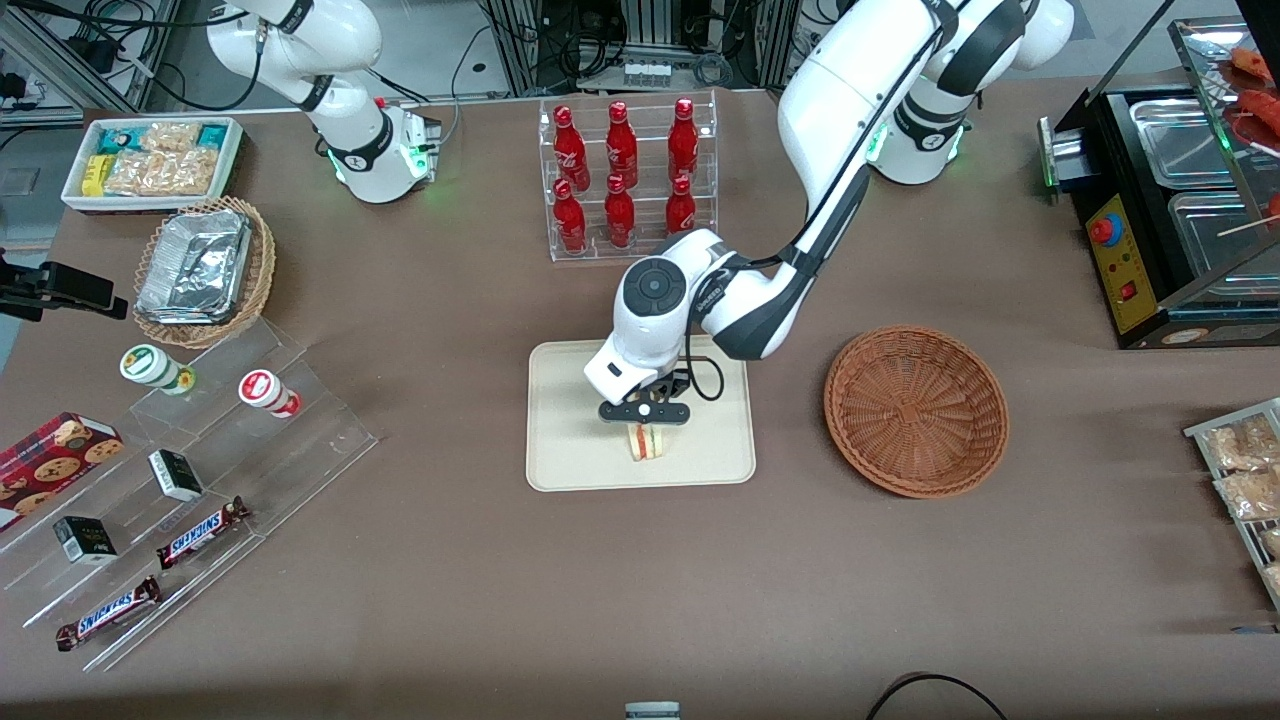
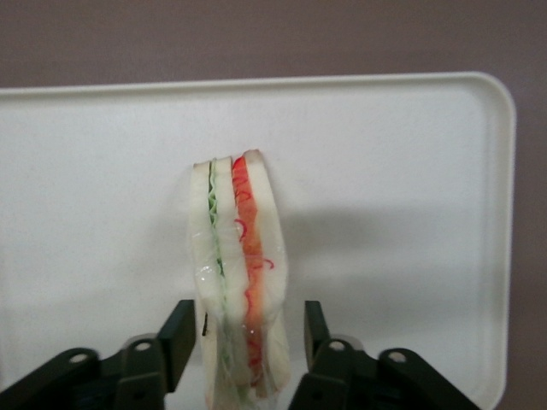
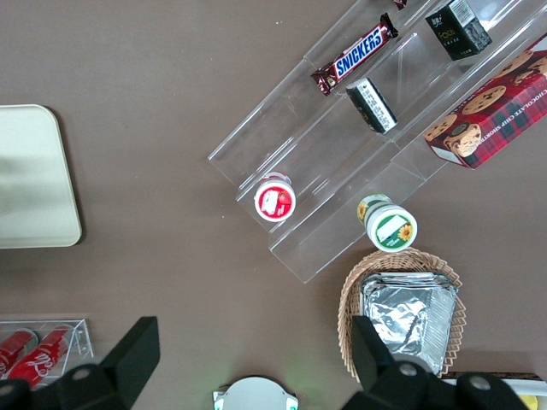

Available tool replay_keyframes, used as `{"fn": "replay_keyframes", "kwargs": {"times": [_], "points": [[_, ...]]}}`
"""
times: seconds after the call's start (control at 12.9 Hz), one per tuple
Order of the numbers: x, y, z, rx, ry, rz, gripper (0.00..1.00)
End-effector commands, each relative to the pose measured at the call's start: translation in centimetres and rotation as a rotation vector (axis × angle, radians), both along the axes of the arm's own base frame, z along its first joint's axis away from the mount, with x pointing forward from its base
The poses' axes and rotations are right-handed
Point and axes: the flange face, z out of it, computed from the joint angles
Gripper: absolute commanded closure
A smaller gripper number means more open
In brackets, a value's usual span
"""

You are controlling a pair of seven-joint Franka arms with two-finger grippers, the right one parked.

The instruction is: Place sandwich from basket to tray

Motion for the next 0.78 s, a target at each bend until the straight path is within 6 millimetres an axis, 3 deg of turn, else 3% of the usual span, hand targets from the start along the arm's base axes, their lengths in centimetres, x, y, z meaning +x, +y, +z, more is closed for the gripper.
{"fn": "replay_keyframes", "kwargs": {"times": [0.0, 0.16, 0.31, 0.47, 0.7], "points": [[0.3, 0.5, 4.4, 0.007, -0.037, -0.001, 0.0], [0.9, 1.9, 9.1, -0.001, -0.06, 0.043, 0.0], [2.8, 5.9, 14.4, 0.01, -0.069, 0.128, 0.0], [4.9, 12.0, 19.8, -0.006, -0.091, 0.211, 0.0], [4.9, 20.1, 25.2, -0.011, -0.134, 0.3, 0.0]]}}
